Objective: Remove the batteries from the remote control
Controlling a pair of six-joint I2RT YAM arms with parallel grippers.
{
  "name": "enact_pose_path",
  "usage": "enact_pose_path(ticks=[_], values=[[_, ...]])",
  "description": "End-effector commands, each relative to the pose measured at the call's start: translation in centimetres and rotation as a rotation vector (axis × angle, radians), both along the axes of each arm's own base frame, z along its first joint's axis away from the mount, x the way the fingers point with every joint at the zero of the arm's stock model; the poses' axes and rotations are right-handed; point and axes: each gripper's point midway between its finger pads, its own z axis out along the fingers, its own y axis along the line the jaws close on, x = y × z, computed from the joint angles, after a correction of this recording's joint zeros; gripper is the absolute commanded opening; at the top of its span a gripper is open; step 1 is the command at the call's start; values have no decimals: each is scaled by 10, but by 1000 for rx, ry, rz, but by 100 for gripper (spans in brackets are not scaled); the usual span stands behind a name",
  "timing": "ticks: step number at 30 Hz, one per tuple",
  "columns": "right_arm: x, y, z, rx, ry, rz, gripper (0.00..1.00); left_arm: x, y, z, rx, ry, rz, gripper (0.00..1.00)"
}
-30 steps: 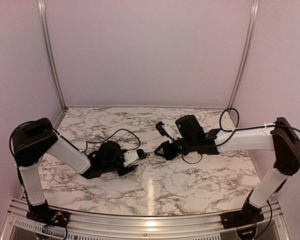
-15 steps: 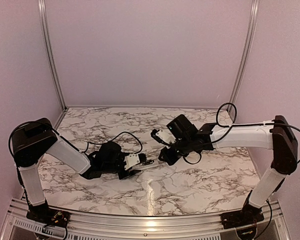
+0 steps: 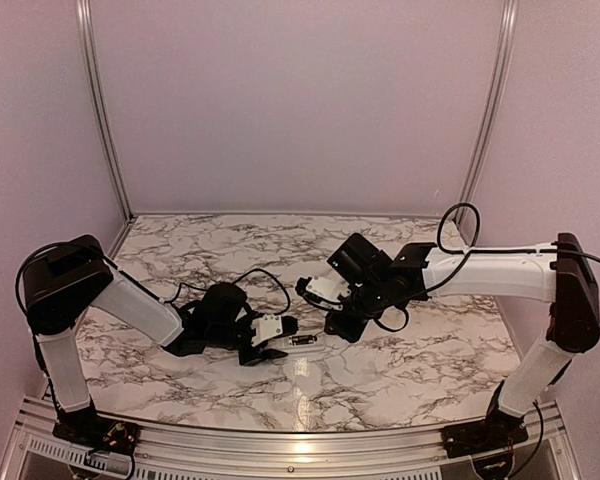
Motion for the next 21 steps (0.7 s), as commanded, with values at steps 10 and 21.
enact_pose_path(ticks=[10,21], values=[[-24,15,-8,-6,90,146,0,-25,-9,-5,13,51,-122,0],[-27,28,-28,-6,139,209,0,-27,-9,-6,14,54,-137,0]])
